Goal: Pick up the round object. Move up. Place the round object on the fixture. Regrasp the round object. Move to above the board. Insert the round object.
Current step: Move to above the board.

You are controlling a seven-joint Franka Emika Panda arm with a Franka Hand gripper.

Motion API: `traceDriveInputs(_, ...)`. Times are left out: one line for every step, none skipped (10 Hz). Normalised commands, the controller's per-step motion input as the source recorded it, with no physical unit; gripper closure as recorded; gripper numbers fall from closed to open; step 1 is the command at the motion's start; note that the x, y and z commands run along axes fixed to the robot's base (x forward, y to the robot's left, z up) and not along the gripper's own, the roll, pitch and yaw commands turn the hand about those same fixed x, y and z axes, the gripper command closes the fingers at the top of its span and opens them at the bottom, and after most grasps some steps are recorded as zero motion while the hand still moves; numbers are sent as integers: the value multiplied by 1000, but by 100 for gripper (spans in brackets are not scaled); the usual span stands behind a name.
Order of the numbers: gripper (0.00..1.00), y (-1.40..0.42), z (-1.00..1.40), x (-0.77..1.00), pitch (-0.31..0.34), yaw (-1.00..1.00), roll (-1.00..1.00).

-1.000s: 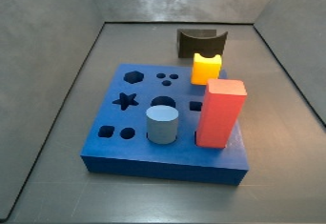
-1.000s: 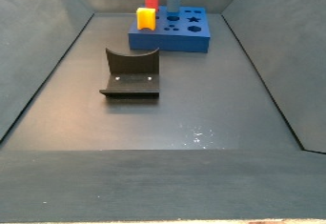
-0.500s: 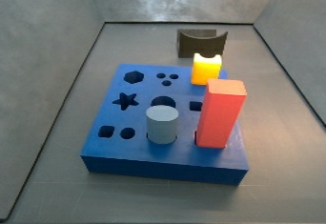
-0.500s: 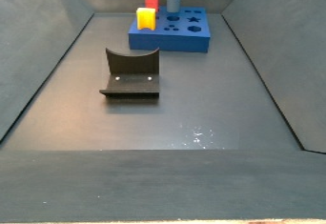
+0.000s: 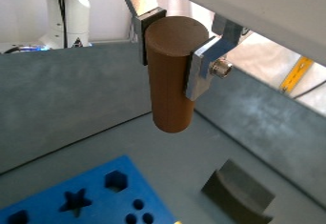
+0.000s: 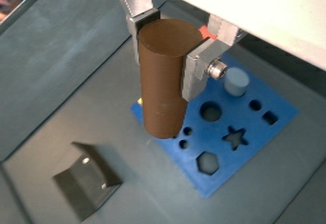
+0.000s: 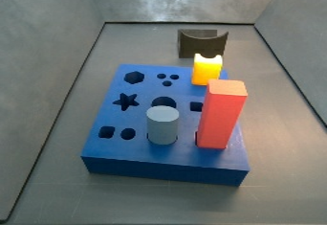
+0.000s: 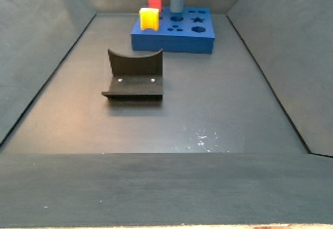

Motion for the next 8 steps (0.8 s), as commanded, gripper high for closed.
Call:
traceDriveInputs(100, 32, 13, -67, -8, -158, -1000)
traceDriveInputs(100, 36, 4, -64, -9, -146, -1000)
traceDriveInputs(100, 40, 4, -61, -11, -128, -1000)
traceDriveInputs(100, 41, 4, -57, -17, -114, -1000)
traceDriveInputs(100, 43, 2, -54, -23, -108, -1000)
traceDriveInputs(100, 40, 2, -58, -38, -83, -1000)
traceDriveInputs(100, 39, 1, -57, -62, -63, -1000)
traceDriveInputs(100, 36, -1, -58, -86, -17, -802)
